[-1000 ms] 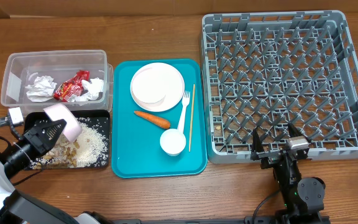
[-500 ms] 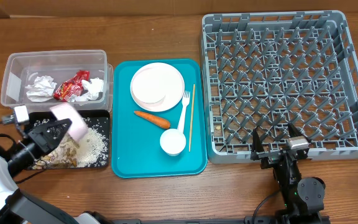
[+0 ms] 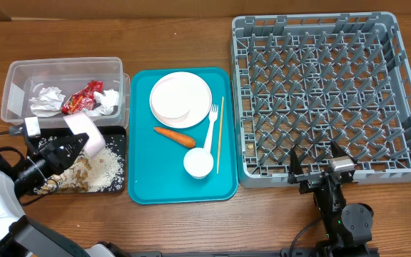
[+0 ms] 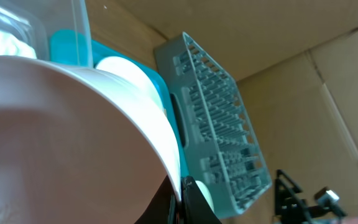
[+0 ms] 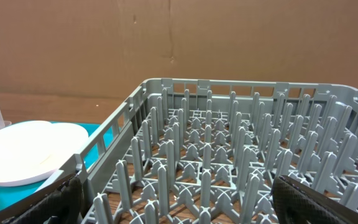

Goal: Sort waste into correct bins and load items into the dishwasher
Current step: 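Tilt the bowl with the left gripper to dump food onto black tray, then carry the empty bowl back and set it on the teal tray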

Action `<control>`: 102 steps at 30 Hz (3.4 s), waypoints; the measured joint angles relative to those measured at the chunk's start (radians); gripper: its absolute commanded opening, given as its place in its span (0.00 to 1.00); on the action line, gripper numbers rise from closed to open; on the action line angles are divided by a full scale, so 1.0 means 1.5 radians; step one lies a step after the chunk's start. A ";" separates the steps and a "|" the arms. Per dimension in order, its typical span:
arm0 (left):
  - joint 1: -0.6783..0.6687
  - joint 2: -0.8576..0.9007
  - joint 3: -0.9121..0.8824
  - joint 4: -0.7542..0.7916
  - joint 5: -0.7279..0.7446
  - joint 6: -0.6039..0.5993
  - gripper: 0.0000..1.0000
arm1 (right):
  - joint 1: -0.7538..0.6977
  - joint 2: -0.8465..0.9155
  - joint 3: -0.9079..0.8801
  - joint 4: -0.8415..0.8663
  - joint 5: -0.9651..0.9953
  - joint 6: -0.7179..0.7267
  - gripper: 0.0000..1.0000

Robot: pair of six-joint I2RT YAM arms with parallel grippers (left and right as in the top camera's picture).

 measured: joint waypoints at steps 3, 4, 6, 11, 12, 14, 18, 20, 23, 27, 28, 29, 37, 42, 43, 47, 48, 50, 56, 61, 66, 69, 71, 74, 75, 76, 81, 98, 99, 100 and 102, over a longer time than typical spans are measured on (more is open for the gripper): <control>0.000 0.000 0.000 0.009 -0.001 -0.021 0.04 | 0.000 0.000 0.000 0.000 0.000 0.000 1.00; 0.000 0.000 0.000 0.011 -0.001 -0.024 0.04 | 0.000 0.000 0.000 0.000 0.000 0.000 1.00; 0.000 0.000 -0.001 0.037 -0.007 -0.030 0.04 | 0.000 0.000 0.000 0.000 0.000 0.000 1.00; 0.000 0.002 -0.001 0.016 -0.013 -0.045 0.04 | 0.000 0.000 0.000 0.000 0.000 0.000 1.00; 0.000 0.002 -0.001 0.010 -0.013 -0.041 0.04 | 0.000 0.000 0.000 0.000 0.000 0.000 1.00; 0.000 0.002 -0.001 -0.012 -0.012 -0.033 0.04 | 0.000 0.000 0.000 0.000 0.000 0.000 1.00; 0.000 0.003 -0.001 0.008 -0.019 -0.013 0.04 | 0.000 0.000 0.000 0.000 0.000 0.000 1.00; 0.000 0.003 -0.001 0.009 -0.021 -0.013 0.04 | 0.000 0.000 0.000 0.000 0.000 0.000 1.00; -0.001 0.003 -0.001 -0.003 -0.037 -0.013 0.04 | 0.000 0.000 0.000 0.000 0.000 0.000 1.00; -0.019 0.003 -0.001 -0.017 -0.058 -0.013 0.04 | 0.000 0.000 0.000 0.000 0.000 0.000 1.00; -0.028 0.003 -0.001 -0.021 -0.063 -0.014 0.04 | 0.000 0.000 0.000 0.000 0.000 0.000 1.00; -0.039 0.003 -0.001 -0.022 -0.068 -0.016 0.04 | 0.000 0.000 0.000 0.000 0.000 0.000 1.00; -0.145 0.003 -0.001 -0.011 -0.120 -0.043 0.04 | 0.000 0.000 0.000 0.000 0.000 0.000 1.00; -0.214 0.003 -0.001 0.027 -0.170 -0.097 0.04 | 0.000 0.000 0.000 0.000 0.000 0.000 1.00; -0.228 0.003 -0.001 0.039 -0.181 -0.113 0.04 | 0.000 0.000 0.000 0.000 0.000 0.000 1.00; -0.290 0.003 -0.001 0.090 -0.248 -0.189 0.04 | 0.000 0.000 0.000 0.000 0.000 0.000 1.00; -0.304 0.003 -0.001 0.100 -0.265 -0.205 0.04 | 0.000 0.000 0.000 0.000 0.000 0.000 1.00; -0.341 0.003 -0.002 0.124 -0.300 -0.242 0.04 | 0.000 0.000 0.000 0.000 0.000 0.000 1.00; -0.451 0.003 -0.002 0.189 -0.392 -0.354 0.04 | 0.000 0.000 0.000 0.000 0.000 0.000 1.00; -0.540 0.003 -0.002 0.211 -0.507 -0.448 0.04 | 0.000 0.000 0.000 0.000 0.000 0.000 1.00; -0.608 0.004 -0.002 0.221 -0.581 -0.506 0.04 | 0.000 0.000 0.000 0.000 0.000 0.000 1.00; -0.644 0.004 -0.002 0.224 -0.615 -0.532 0.05 | 0.000 0.000 0.000 0.000 0.000 0.000 1.00; -0.665 0.004 -0.002 0.226 -0.634 -0.543 0.05 | 0.000 0.000 0.000 0.000 0.000 0.000 1.00; -0.690 0.004 -0.002 0.230 -0.654 -0.552 0.05 | 0.000 0.000 0.000 0.000 0.000 0.000 1.00; -0.696 0.004 -0.002 0.231 -0.658 -0.555 0.05 | 0.000 0.000 0.000 0.000 0.000 0.000 1.00; -0.701 0.004 -0.002 0.231 -0.662 -0.558 0.05 | 0.000 0.000 0.000 0.001 0.000 0.000 1.00; -0.716 0.004 -0.002 0.229 -0.674 -0.568 0.04 | 0.000 0.000 0.000 0.000 0.000 0.000 1.00; -0.730 0.004 -0.002 0.187 -0.696 -0.586 0.08 | 0.000 0.000 0.000 0.000 0.000 0.000 1.00; -0.730 0.004 -0.002 0.187 -0.697 -0.586 0.08 | 0.000 0.000 0.000 0.000 0.000 0.000 1.00; -0.730 0.004 -0.002 0.187 -0.698 -0.586 0.09 | 0.000 0.000 0.000 0.000 0.000 0.000 1.00; -0.730 0.004 -0.002 0.187 -0.700 -0.587 0.10 | 0.000 0.000 0.000 0.000 0.000 0.000 1.00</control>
